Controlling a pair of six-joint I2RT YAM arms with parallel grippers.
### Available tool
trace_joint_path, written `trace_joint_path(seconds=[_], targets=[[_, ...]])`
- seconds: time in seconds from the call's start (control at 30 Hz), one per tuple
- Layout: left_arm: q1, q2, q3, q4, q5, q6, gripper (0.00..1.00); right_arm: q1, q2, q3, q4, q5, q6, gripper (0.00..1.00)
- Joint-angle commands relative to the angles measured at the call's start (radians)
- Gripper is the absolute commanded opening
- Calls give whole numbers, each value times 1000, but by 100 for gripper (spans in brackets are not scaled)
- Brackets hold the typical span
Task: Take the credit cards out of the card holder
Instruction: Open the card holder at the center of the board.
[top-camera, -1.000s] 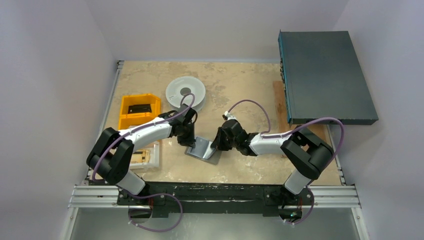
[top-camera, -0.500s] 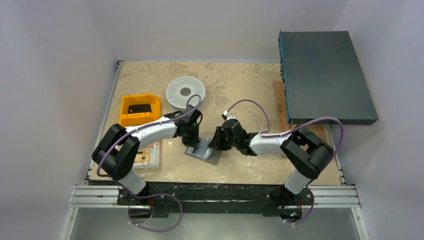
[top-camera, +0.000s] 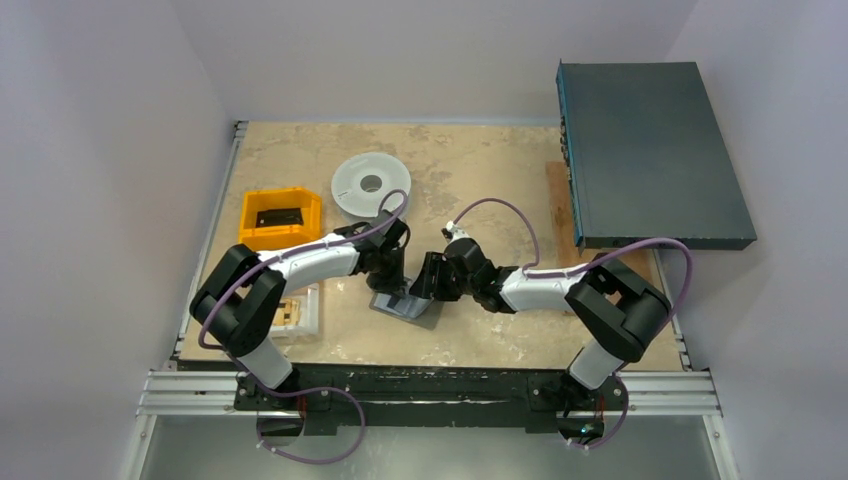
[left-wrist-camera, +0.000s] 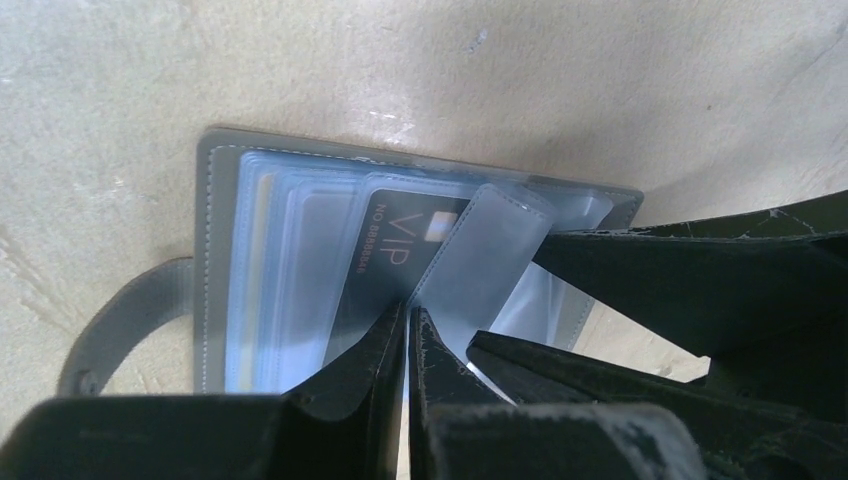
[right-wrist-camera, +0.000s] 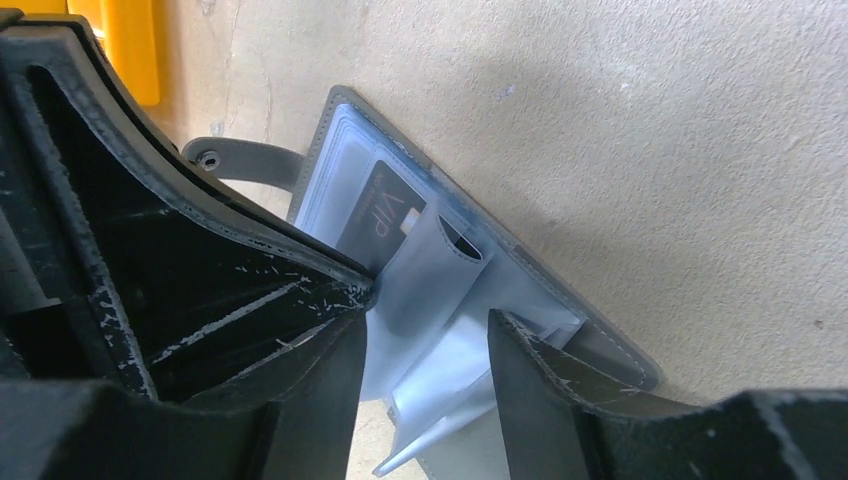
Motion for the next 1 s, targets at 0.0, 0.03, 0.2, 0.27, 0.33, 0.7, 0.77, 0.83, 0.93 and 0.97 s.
trace_joint_path(seconds=[0.0, 0.03, 0.2, 0.27, 0.33, 0.7, 0.77, 0.83, 0.93, 0.97], targets=[[-19, 32, 1, 7, 13, -13, 4, -2, -3, -17, -118, 36, -27, 51], [-21, 31, 1, 9, 18, -14, 4, -2, 2, -11, -123, 37, -27, 51], [-30, 24, 1, 15, 31, -23, 4, -2, 32, 19, -159, 50, -32, 45], [-29, 12, -2, 15, 31, -26, 4, -2, 35, 22, -183, 70, -32, 33], [-29, -2, 2, 6, 26, -28, 4, -2, 37, 20, -199, 81, -33, 24], [2, -55, 14, -60, -35, -2, 12, -5, 47, -24, -185, 81, -30, 2], [9, -47, 14, -59, -29, 7, 12, -6, 46, -33, -170, 79, -30, 2], [8, -35, 21, -63, -25, 13, 11, -7, 46, -42, -158, 73, -30, 1], [9, -20, 22, -59, -22, 9, 10, -9, 51, -49, -142, 66, -29, 1], [9, -17, 20, -56, -21, 9, 9, -10, 54, -48, -139, 62, -30, 0]])
